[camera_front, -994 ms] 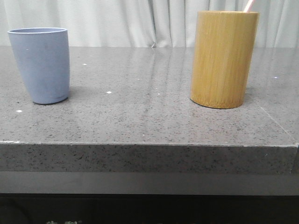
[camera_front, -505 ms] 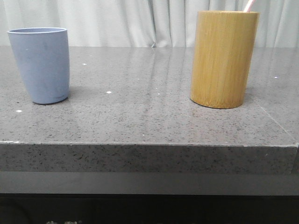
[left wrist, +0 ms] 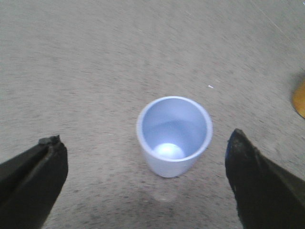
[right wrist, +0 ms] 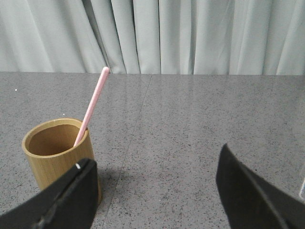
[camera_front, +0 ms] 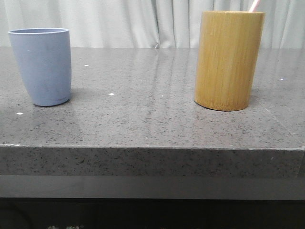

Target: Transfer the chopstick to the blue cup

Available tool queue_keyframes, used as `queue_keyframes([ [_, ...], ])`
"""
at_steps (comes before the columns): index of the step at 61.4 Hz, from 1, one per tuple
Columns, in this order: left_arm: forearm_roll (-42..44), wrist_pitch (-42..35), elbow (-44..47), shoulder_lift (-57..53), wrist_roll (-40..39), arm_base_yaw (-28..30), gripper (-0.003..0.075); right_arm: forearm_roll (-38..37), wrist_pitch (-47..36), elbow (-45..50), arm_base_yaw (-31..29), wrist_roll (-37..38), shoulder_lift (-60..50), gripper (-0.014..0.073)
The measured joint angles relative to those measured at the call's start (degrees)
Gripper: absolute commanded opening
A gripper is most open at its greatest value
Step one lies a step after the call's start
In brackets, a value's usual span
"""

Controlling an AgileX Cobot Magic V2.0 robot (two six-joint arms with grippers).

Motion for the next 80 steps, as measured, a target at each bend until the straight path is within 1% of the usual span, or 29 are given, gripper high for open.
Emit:
queue_keyframes([
  [8,-0.1,6.4,-7.4,9.1,-0.5,-4.7,0.0659,0.0,0.0,0.0,0.0,0.0,0.0,0.0538],
  [19,-0.2,12.4,-14.4,19.8,-1.0,-7.8,0.0659,0.0,0.0,0.0,0.0,0.0,0.0,0.0538],
  [30,0.5,13.9,-17.4,25.9,-1.2,-8.2,0.0634,0.0,0.0,0.0,0.0,0.0,0.0,0.0538],
  [41,0.8,14.3,-18.0,29.2,-1.3,-8.2,0.0587,0.0,0.0,0.0,0.0,0.0,0.0,0.0538],
  [46,0.8,14.6,-18.0,30.4,-1.3,-8.2,0.0554,0.0,0.0,0.0,0.0,0.0,0.0,0.0538],
  [51,0.8,14.6,-18.0,31.3,-1.3,-8.2,0.0503,0.0,0.0,0.0,0.0,0.0,0.0,0.0538],
  [55,0.8,14.7,-18.0,32.0,-1.3,-8.2,0.0443,0.0,0.0,0.0,0.0,0.0,0.0,0.0538],
  [66,0.8,15.3,-18.0,33.1,-1.4,-8.2,0.0217,0.0,0.0,0.0,0.0,0.0,0.0,0.0538],
  [69,0.8,15.3,-18.0,33.2,-1.4,-8.2,0.0137,0.0,0.0,0.0,0.0,0.0,0.0,0.0538],
  [73,0.8,15.3,-18.0,33.2,-1.4,-8.2,0.0061,0.0,0.0,0.0,0.0,0.0,0.0,0.0538],
  [74,0.8,15.3,-18.0,33.2,-1.4,-8.2,0.0027,0.0,0.0,0.0,0.0,0.0,0.0,0.0538],
  [77,0.8,15.3,-18.0,33.2,-1.4,-8.2,-0.0021,0.0,0.0,0.0,0.0,0.0,0.0,0.0538],
  [80,1.1,15.3,-18.0,33.2,-1.4,-8.2,-0.0019,0.0,0.0,0.0,0.0,0.0,0.0,0.0538],
])
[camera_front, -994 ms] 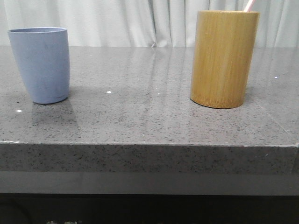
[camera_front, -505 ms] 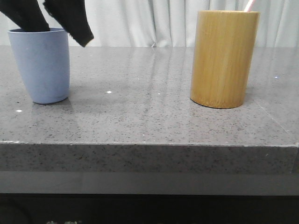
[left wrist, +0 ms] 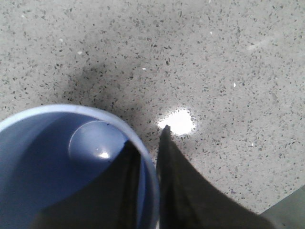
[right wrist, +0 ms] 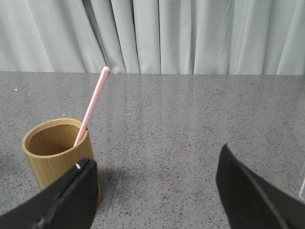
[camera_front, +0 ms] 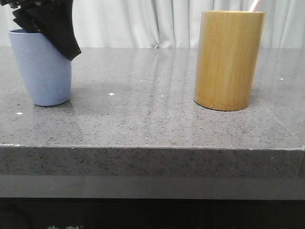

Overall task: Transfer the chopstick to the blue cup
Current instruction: 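Lower the left gripper onto the blue cup rim and grasp it, then slide the blue cup toward the bamboo cup with the left gripper, release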

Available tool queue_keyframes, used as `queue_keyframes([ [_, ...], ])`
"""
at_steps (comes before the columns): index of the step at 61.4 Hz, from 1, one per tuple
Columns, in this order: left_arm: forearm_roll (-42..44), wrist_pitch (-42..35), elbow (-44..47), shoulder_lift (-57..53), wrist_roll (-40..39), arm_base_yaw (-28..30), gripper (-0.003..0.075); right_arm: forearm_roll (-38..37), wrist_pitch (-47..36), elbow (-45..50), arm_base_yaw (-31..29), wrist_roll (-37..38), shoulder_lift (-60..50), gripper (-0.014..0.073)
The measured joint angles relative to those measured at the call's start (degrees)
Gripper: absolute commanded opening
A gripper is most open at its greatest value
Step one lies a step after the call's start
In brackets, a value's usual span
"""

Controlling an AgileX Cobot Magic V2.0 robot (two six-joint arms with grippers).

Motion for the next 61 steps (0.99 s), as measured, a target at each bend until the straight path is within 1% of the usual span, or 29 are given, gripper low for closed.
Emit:
queue_keyframes([
  [12,0.3,0.4,-0.4,0.0,1.5,0.0,-0.0019,0.0,0.0,0.0,0.0,0.0,0.0,0.0538],
  [23,0.4,4.3,-3.5,0.3,1.9,-1.0,-0.0019,0.0,0.0,0.0,0.0,0.0,0.0,0.0538],
  [32,0.4,6.5,-9.1,0.6,1.9,-4.4,-0.0019,0.0,0.0,0.0,0.0,0.0,0.0,0.0538],
  [44,0.2,6.7,-16.0,4.0,1.9,-10.0,-0.0018,0.0,0.0,0.0,0.0,0.0,0.0,0.0538],
  [51,0.2,6.7,-18.7,7.5,1.9,-12.7,-0.0018,0.0,0.0,0.0,0.0,0.0,0.0,0.0538],
  [61,0.0,6.7,-19.6,11.1,1.9,-15.2,-0.0017,0.0,0.0,0.0,0.0,0.0,0.0,0.0538],
])
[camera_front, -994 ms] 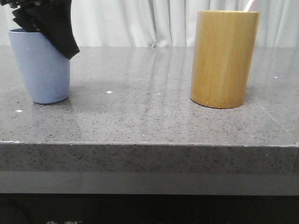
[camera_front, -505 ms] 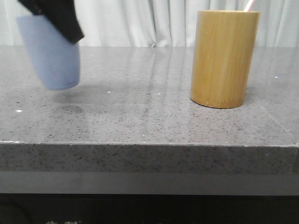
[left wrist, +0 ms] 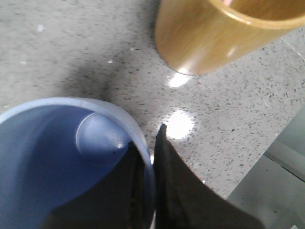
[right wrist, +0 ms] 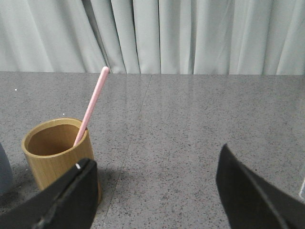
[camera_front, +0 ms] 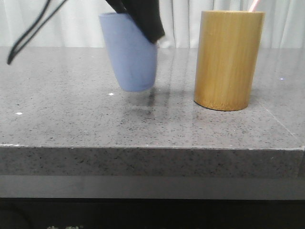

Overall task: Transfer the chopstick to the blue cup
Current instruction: 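Slide the blue cup toward the bamboo cup with the left gripper, release, then grasp the pink chopstick in the bamboo cup with the right gripper, lift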

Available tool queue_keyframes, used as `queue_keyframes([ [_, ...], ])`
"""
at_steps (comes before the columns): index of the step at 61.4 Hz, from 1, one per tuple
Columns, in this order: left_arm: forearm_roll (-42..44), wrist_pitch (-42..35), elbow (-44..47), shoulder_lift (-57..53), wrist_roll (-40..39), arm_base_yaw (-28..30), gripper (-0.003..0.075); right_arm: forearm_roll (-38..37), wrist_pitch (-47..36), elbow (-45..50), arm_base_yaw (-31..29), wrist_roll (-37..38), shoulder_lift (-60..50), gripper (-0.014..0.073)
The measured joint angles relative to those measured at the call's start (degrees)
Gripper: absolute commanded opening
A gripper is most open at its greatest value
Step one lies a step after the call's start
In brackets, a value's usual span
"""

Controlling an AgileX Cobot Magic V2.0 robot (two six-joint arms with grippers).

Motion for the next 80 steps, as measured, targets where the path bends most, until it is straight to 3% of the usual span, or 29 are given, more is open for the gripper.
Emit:
queue_keyframes([
  [4,0.0,0.0,0.0,1.1,0.0,-0.4,-0.0002,0.0,0.0,0.0,0.0,0.0,0.0,0.0538],
  [27,0.0,0.0,-0.1,2.0,0.0,-0.5,0.0327,0.0,0.0,0.0,0.0,0.0,0.0,0.0538],
  [40,0.1,0.0,-3.0,2.2,-0.4,-0.5,0.0458,0.0,0.0,0.0,0.0,0.0,0.0,0.0538],
  [64,0.0,0.2,-6.0,-3.7,-3.2,-0.5,0.0393,0.0,0.0,0.0,0.0,0.0,0.0,0.0538],
  [80,2.8,0.6,-2.1,-13.3,-3.4,3.8,0.0123,0.0,0.0,0.0,0.0,0.0,0.0,0.0538],
])
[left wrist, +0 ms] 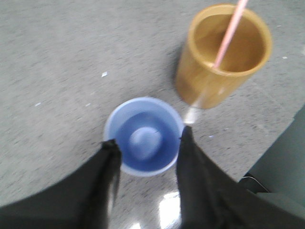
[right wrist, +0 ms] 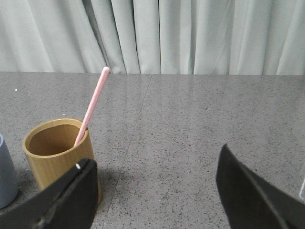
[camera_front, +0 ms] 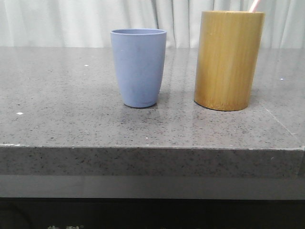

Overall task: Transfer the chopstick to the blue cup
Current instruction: 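Grasp the pink chopstick in the bamboo cup with the right gripper, lift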

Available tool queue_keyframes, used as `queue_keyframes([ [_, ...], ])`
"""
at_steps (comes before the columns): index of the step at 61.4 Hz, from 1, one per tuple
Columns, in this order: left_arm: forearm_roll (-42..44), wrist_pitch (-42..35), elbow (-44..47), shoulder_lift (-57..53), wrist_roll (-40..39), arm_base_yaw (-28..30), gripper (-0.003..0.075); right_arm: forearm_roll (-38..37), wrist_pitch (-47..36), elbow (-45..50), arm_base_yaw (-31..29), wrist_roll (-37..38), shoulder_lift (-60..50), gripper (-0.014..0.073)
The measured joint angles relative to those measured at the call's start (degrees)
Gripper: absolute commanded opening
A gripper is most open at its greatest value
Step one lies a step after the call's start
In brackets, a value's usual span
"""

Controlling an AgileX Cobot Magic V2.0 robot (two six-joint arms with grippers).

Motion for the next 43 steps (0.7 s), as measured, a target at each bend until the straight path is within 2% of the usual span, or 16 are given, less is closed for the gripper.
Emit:
queue_keyframes([
  [9,0.5,0.1,5.2,-4.9,0.0,5.1,-0.0019,0.0,0.0,0.0,0.0,0.0,0.0,0.0538],
  [26,0.8,-0.9,19.0,-16.8,-1.8,16.5,-0.0019,0.0,0.9,0.0,0.0,0.0,0.0,0.0538],
  [43,0.9,-17.5,40.9,-35.3,-4.5,18.9,-0.0019,0.0,1.7,0.0,0.0,0.0,0.0,0.0538],
])
